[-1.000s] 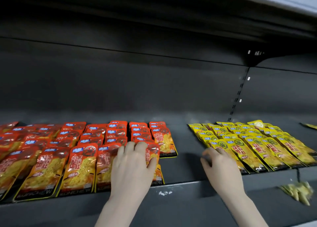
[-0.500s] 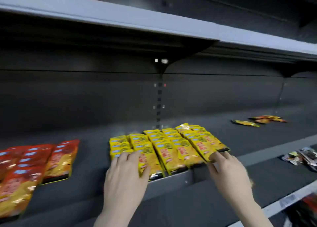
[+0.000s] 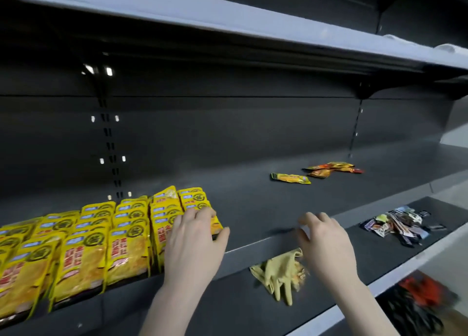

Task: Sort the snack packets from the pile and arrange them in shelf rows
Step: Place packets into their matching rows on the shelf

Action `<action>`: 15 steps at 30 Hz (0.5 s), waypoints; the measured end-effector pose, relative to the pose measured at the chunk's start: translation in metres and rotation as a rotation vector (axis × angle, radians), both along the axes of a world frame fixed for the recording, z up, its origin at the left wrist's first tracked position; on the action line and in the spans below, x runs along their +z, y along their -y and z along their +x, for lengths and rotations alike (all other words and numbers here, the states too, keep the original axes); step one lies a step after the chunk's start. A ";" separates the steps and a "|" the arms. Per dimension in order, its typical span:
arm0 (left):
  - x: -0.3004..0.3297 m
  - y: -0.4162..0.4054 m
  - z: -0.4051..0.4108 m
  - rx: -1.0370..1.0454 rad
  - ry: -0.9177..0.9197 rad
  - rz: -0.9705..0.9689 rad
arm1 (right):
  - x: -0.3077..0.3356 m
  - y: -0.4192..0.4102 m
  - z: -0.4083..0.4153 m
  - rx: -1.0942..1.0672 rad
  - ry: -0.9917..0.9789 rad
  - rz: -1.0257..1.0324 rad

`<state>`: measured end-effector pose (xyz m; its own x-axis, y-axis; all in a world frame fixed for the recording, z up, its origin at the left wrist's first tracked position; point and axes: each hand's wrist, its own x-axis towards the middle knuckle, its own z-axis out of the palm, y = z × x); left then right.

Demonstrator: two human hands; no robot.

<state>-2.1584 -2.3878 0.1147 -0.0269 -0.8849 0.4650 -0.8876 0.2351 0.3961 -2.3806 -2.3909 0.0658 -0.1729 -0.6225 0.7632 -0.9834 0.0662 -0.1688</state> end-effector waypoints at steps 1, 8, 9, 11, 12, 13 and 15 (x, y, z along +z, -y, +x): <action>-0.001 0.009 -0.013 -0.007 -0.007 -0.002 | 0.000 0.008 -0.010 0.010 0.003 -0.008; 0.003 0.083 -0.110 -0.029 -0.045 0.017 | -0.004 0.071 -0.097 0.042 0.021 0.018; 0.005 0.092 -0.126 -0.034 -0.053 0.031 | -0.003 0.080 -0.114 0.044 0.026 0.019; 0.008 0.107 -0.152 -0.056 -0.066 0.058 | 0.001 0.097 -0.144 0.044 0.051 0.032; 0.009 0.113 -0.163 -0.061 -0.067 0.077 | 0.002 0.106 -0.158 0.039 0.064 0.050; 0.009 0.118 -0.173 -0.055 -0.063 0.092 | 0.004 0.114 -0.170 0.039 0.073 0.066; 0.009 0.129 -0.191 -0.024 -0.034 0.118 | 0.007 0.134 -0.192 0.062 0.087 0.076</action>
